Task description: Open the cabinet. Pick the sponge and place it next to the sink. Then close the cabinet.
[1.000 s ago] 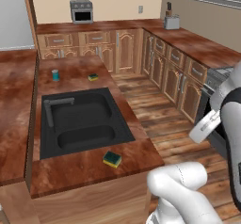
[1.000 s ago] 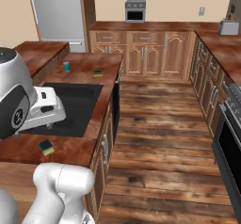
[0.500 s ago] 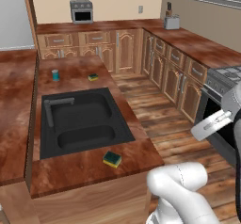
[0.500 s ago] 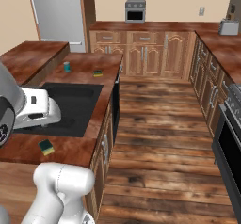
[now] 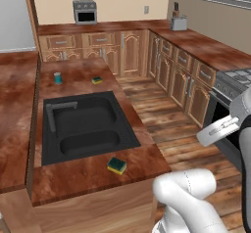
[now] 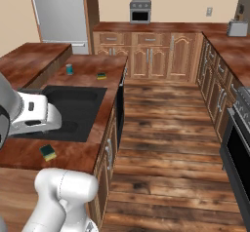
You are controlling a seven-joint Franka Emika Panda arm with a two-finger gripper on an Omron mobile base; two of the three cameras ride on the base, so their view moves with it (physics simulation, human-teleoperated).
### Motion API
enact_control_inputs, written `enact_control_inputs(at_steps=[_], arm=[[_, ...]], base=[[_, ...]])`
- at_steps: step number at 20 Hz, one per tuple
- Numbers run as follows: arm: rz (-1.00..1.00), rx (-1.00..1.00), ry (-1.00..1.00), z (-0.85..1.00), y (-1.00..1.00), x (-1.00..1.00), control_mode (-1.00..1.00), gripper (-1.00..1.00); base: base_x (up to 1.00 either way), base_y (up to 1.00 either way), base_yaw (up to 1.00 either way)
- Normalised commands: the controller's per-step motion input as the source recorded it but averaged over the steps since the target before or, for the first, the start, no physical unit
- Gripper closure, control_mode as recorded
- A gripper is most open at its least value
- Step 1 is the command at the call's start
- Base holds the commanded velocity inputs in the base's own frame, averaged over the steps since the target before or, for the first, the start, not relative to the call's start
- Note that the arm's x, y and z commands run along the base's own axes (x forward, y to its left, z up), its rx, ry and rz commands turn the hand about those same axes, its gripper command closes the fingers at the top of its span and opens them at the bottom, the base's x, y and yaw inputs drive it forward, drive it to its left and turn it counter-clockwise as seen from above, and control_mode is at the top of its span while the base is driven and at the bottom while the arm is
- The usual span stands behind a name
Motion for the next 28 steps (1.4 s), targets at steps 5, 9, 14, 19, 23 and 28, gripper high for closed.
enact_control_inputs(at_steps=[5, 9, 14, 19, 23, 28], arm=[[0.00, 0.00, 0.00, 0.00, 0.00, 0.00, -1.00, -1.00], [0.00, 0.00, 0.00, 0.00, 0.00, 0.00, 1.00, -1.00], [0.00, 0.00, 0.00, 0.00, 0.00, 0.00, 1.00, -1.00], [0.00, 0.00, 0.00, 0.00, 0.00, 0.00, 1.00, -1.00], [0.00, 0.00, 0.00, 0.00, 0.00, 0.00, 1.00, -1.00], [0.00, 0.00, 0.00, 0.00, 0.00, 0.00, 1.00, -1.00]], base=[[0.00, 0.00, 0.00], [-0.01, 0.00, 0.00], [-0.46, 0.01, -0.49], [-0.18, 0.01, -0.72], [0.00, 0.15, -0.66], [0.02, 0.01, -0.56]])
